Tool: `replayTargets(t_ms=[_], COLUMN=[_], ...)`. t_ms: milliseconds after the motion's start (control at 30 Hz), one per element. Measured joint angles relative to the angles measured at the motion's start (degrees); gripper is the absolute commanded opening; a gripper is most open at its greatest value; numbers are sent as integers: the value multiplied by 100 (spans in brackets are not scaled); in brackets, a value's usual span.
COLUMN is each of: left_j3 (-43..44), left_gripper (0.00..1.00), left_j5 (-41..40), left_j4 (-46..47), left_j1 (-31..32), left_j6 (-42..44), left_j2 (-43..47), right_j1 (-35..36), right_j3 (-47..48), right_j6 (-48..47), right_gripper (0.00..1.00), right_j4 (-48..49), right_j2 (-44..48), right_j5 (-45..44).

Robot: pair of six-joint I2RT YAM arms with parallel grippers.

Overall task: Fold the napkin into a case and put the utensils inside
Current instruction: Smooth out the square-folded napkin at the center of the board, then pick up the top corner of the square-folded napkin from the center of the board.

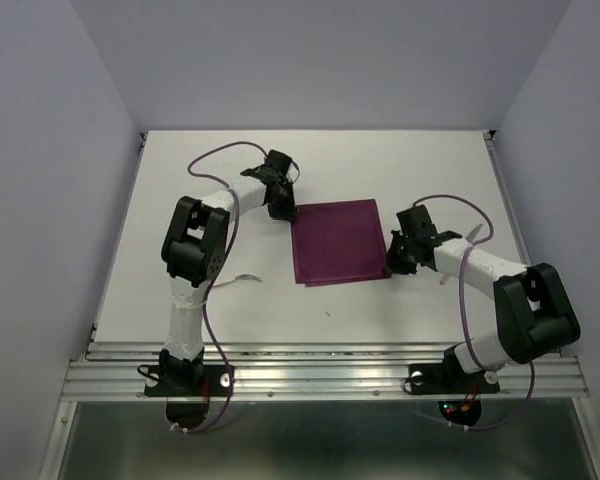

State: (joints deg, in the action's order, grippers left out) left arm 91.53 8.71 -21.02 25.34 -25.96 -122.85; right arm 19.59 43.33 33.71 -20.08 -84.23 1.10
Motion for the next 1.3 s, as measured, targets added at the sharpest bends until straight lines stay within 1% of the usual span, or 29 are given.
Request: replayTargets(t_ms=[133, 267, 367, 567, 733, 900, 1100, 1267, 1300], left_j3=[11, 57, 157, 404, 424, 798, 811, 896, 896], left_gripper=[11, 11, 11, 11, 11, 10, 10, 12, 13], left_j5=[-26, -68, -90, -149, -221, -337, -334, -308, -308], left_j4=[-4, -9, -20, 2, 15, -20, 52, 13, 7], left_j1=[0, 0, 0, 0, 0, 0, -7, -7, -7], left_j6=[0, -2, -2, -11, -33, -44, -72, -81, -79], left_j2=[2, 2, 2, 2, -11, -345, -557, -597, -597], right_j1=[2, 2, 0, 0, 0, 0, 0, 0, 22], right_j3=[2, 9, 9, -105, -146, -151, -151, -138, -122], right_j6=[39, 39, 59, 114, 127, 125, 125, 114, 103], right_gripper=[2, 1, 1, 1, 1, 1, 1, 5, 9], right_j4=[-105, -72, 0, 275, 455, 501, 501, 437, 380], right_j2=[444, 688, 542, -107, -114, -114, -114, -92, -72], right_j5=[-4, -7, -7, -133, -173, -173, -175, -201, -221])
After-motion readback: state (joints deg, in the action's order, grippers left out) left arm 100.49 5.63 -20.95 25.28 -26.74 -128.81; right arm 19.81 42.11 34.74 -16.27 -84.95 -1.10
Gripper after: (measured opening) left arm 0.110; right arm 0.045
